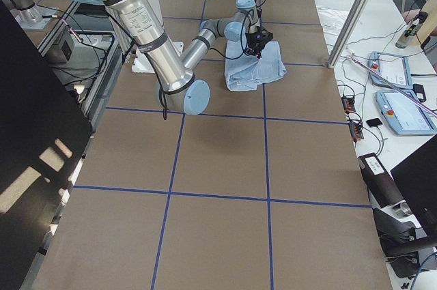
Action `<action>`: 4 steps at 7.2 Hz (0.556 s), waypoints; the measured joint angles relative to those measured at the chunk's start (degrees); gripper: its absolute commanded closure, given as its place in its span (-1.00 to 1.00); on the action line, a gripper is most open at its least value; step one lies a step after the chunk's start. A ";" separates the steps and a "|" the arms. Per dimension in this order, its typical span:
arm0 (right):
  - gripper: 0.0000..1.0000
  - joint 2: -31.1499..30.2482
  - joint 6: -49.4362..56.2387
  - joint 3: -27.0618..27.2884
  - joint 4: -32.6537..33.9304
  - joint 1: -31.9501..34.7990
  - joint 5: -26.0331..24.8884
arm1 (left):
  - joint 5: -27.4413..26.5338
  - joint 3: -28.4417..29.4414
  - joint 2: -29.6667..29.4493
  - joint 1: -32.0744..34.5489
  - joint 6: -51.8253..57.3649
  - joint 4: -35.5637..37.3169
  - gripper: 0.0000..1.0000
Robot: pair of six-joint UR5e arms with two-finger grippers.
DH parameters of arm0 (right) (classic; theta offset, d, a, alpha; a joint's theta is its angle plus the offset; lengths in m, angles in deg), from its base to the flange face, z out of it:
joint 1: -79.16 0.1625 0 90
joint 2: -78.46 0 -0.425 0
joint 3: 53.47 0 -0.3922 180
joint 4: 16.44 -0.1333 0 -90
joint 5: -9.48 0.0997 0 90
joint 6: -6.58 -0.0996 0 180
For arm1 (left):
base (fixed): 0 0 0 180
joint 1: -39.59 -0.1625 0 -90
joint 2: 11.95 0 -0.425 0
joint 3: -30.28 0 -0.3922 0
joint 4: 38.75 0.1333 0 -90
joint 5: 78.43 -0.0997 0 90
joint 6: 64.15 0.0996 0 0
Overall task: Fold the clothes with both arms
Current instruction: 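Lay the folded edge onto the far edge with both grippers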
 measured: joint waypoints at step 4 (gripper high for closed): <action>1.00 7.40 1.46 -14.44 -5.92 2.01 1.03 | -0.16 14.57 -5.58 2.81 1.76 -8.21 1.00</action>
